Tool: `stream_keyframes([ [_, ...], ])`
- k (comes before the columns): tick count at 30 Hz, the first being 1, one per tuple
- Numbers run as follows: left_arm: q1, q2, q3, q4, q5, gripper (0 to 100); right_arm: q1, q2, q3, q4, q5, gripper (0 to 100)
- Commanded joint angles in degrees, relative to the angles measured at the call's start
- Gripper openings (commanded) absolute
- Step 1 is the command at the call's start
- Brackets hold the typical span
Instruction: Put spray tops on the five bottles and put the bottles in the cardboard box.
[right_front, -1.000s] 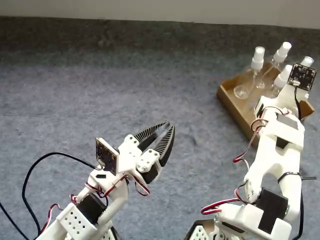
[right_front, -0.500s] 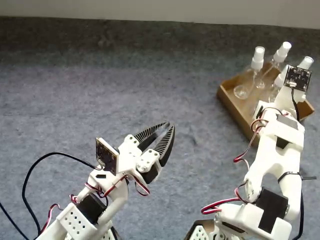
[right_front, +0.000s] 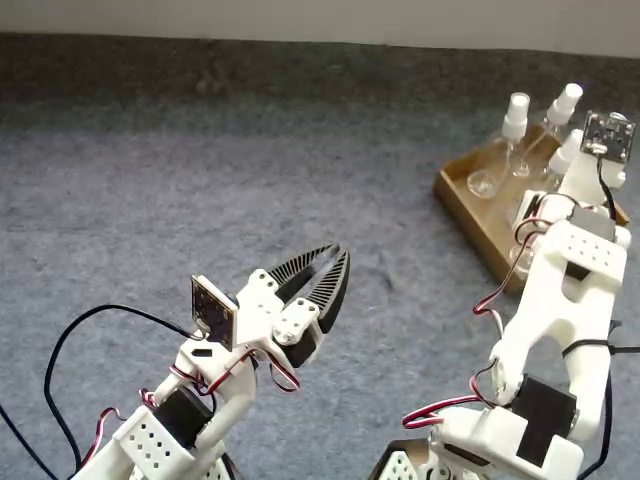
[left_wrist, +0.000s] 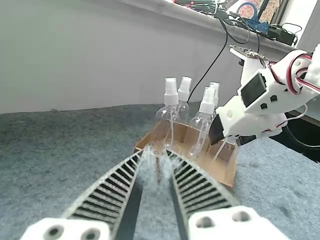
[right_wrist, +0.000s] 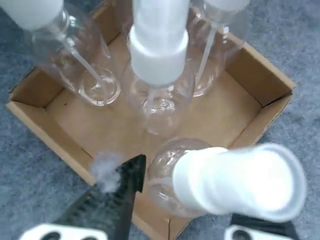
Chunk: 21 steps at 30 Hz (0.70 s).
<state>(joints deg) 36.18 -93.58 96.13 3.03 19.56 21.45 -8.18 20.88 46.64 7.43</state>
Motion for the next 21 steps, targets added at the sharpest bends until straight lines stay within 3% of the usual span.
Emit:
stream_keyframes([
  [1, 0.4, -0.13, 1.36, 0.35, 0.26, 1, 0.57, -0.84, -5.14, 2.24, 0.62, 24.6],
  [8, 0.4, -0.13, 1.36, 0.44, 0.26, 1, 0.57, -0.84, -9.27, 7.96, 0.7, 24.6],
  [21, 0.4, -0.57, 1.36, 1.58, -4.48, 1, 0.57, -0.92, -29.85, 26.77, 0.7, 24.6],
])
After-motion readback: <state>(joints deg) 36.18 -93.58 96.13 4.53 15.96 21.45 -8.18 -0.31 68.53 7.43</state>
